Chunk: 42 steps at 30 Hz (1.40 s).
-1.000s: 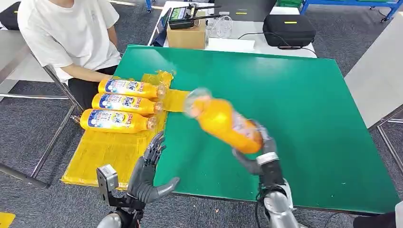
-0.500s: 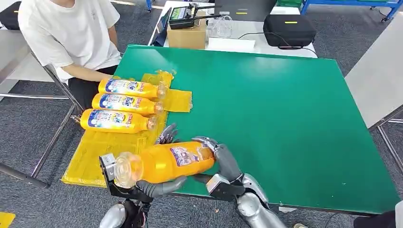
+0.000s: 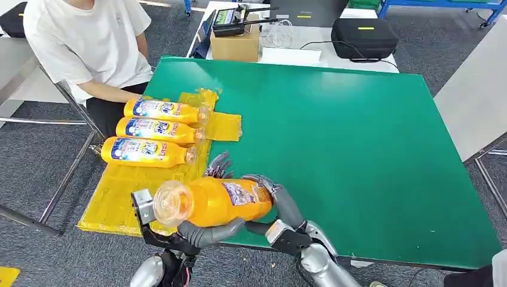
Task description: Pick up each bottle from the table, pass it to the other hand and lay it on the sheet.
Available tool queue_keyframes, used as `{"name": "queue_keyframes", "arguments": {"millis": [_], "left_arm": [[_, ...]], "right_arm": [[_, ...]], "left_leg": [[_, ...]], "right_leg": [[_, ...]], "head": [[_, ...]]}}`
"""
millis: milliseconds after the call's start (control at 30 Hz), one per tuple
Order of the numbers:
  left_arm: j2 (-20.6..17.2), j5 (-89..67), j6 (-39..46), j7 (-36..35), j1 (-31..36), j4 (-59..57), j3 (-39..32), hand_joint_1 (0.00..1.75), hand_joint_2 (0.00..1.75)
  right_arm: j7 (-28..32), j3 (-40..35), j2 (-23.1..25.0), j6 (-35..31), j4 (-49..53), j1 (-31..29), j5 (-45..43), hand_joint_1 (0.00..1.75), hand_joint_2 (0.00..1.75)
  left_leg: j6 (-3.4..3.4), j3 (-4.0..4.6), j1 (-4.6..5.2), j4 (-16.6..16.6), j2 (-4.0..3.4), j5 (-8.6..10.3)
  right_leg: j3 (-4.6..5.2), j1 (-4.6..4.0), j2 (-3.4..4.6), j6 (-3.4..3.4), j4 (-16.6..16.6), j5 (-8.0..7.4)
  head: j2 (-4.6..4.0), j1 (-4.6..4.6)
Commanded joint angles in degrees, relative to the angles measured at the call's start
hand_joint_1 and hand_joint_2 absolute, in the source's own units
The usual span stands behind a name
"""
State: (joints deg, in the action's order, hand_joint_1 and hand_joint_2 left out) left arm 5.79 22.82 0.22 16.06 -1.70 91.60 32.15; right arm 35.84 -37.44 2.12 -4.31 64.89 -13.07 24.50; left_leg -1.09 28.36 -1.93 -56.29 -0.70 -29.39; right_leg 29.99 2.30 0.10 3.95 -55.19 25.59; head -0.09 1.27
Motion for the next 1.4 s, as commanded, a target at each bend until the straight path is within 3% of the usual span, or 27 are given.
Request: {"name": "queue_keyframes", "arguments": {"millis": [33, 200, 233, 267, 300, 333, 533, 733, 767, 800, 900, 1067, 1233, 1400], "left_arm": [[0.1, 2.4, 3.8, -3.5, 3.9, -5.4, 1.0, 1.75, 1.75], [0.5, 5.4, 3.5, -3.9, 3.8, -5.1, 0.8, 1.75, 1.75], [0.5, 5.4, 4.1, -4.0, 3.8, -5.1, 0.7, 1.75, 1.75], [0.7, 5.8, 4.4, -4.2, 3.7, -5.2, 0.5, 1.75, 1.75], [0.7, 5.8, 4.4, -4.2, 3.7, -5.2, 0.5, 1.75, 1.75], [0.7, 6.5, 4.5, -4.4, 3.6, -5.2, 0.2, 1.75, 1.75], [0.4, 8.9, 4.7, -4.4, 4.0, -5.3, -1.7, 1.75, 1.75], [-2.6, 4.8, 9.5, -3.5, 8.7, -8.5, -5.6, 1.75, 1.75], [-4.0, -1.5, 12.5, -1.7, 10.3, -9.5, -5.6, 1.75, 1.75], [-4.1, -1.5, 12.2, -1.8, 10.8, -10.1, -6.5, 1.75, 1.75], [-6.4, -19.7, 20.3, 0.9, 13.3, -12.1, -7.1, 1.75, 1.75], [-7.1, -54.1, 32.3, -4.4, 16.8, -18.3, -9.8, 1.75, 1.75], [-8.4, -71.7, 27.5, -11.9, 21.1, -26.2, -6.9, 1.75, 1.75], [-8.8, -86.2, 23.6, -20.4, 19.1, -23.8, -6.3, 1.75, 1.75]], "right_arm": [[-2.3, -2.4, 1.1, -7.5, -4.9, -0.9, 4.3, 1.75, 1.75], [-2.8, -3.0, 1.9, -9.6, -6.4, -1.8, 4.1, 1.75, 1.75], [-3.1, -3.3, 2.0, -9.2, -6.9, -2.2, 4.0, 1.29, 1.75], [-3.4, -3.5, 2.2, -9.6, -7.2, -2.3, 4.2, 0.16, 1.75], [-3.4, -3.5, 2.2, -9.6, -7.2, -2.3, 4.2, 0.00, 1.75], [-3.5, -3.7, 2.4, -9.7, -7.8, -2.4, 4.0, 0.00, 0.00], [-1.9, -3.7, 2.8, -12.0, -8.1, -2.0, 3.3, 0.00, 0.00], [-0.1, -3.5, 2.4, -14.6, -8.4, -1.1, 2.9, 0.00, 0.00], [0.3, -2.9, 2.7, -15.5, -8.8, -0.7, 2.6, 0.00, 0.00], [0.4, -2.9, 2.7, -15.7, -9.0, -0.6, 2.5, 0.00, 0.00], [1.2, -1.2, 2.9, -17.6, -8.9, 0.9, 2.5, 0.00, 0.00], [1.5, 2.3, 2.9, -20.0, -7.8, 3.3, 4.2, 0.00, 0.00], [2.4, 5.5, 4.2, -19.4, -6.9, 4.6, 2.7, 0.00, 0.00], [2.5, 8.7, 4.9, -17.0, -3.1, 8.5, 1.4, 0.00, 0.00]], "left_leg": [[0.09, -0.11, -0.01, 0.1, 0.08, -0.01], [0.16, -0.19, -0.03, 0.1, 0.09, -0.01], [0.10, -0.08, 0.01, 0.1, 0.05, -0.01], [0.17, -0.19, -0.01, 0.2, 0.08, 0.00], [0.11, -0.09, -0.02, 0.1, 0.03, -0.01], [0.17, -0.18, -0.01, 0.2, 0.07, 0.00], [0.12, -0.10, 0.01, 0.1, 0.05, -0.01], [0.22, -0.32, -0.05, 0.3, 0.21, 0.06], [0.34, -0.55, -0.08, 0.5, 0.25, 0.11], [0.10, -0.16, -0.04, 0.2, 0.12, 0.04], [0.15, -0.22, -0.04, 0.2, 0.18, 0.07], [0.19, -0.31, -0.07, 0.3, 0.21, 0.06], [0.12, -0.12, -0.01, 0.1, 0.21, 0.06], [0.13, -0.18, -0.04, 0.1, 0.16, 0.02]], "right_leg": [[-0.14, -0.04, -0.06, -0.15, 0.1, 0.02], [-0.22, -0.08, -0.05, -0.24, 0.2, 0.01], [-0.10, -0.02, -0.03, -0.14, 0.1, 0.01], [-0.22, -0.06, -0.04, -0.27, 0.2, 0.00], [-0.11, -0.06, -0.01, -0.18, 0.1, 0.00], [-0.20, -0.07, -0.03, -0.27, 0.2, 0.00], [-0.12, -0.02, -0.02, -0.17, 0.1, 0.01], [-0.38, -0.13, -0.15, -0.41, 0.3, -0.02], [-0.62, -0.20, -0.15, -0.64, 0.5, -0.07], [-0.20, -0.08, -0.08, -0.25, 0.1, -0.02], [-0.28, -0.10, -0.13, -0.32, 0.2, -0.02], [-0.39, -0.13, -0.15, -0.36, 0.3, 0.00], [-0.21, -0.05, -0.16, -0.21, 0.1, 0.02], [-0.22, -0.10, -0.14, -0.29, 0.1, 0.05]], "head": [[0.00, -0.02], [0.00, -0.02], [0.00, 0.00], [0.00, 0.00], [0.00, -0.02], [0.00, 0.00], [0.00, 0.00], [0.00, -0.02], [0.00, 0.00], [0.00, -0.02], [0.00, -0.02], [0.00, 0.00], [0.00, -0.02], [0.00, -0.02]]}}
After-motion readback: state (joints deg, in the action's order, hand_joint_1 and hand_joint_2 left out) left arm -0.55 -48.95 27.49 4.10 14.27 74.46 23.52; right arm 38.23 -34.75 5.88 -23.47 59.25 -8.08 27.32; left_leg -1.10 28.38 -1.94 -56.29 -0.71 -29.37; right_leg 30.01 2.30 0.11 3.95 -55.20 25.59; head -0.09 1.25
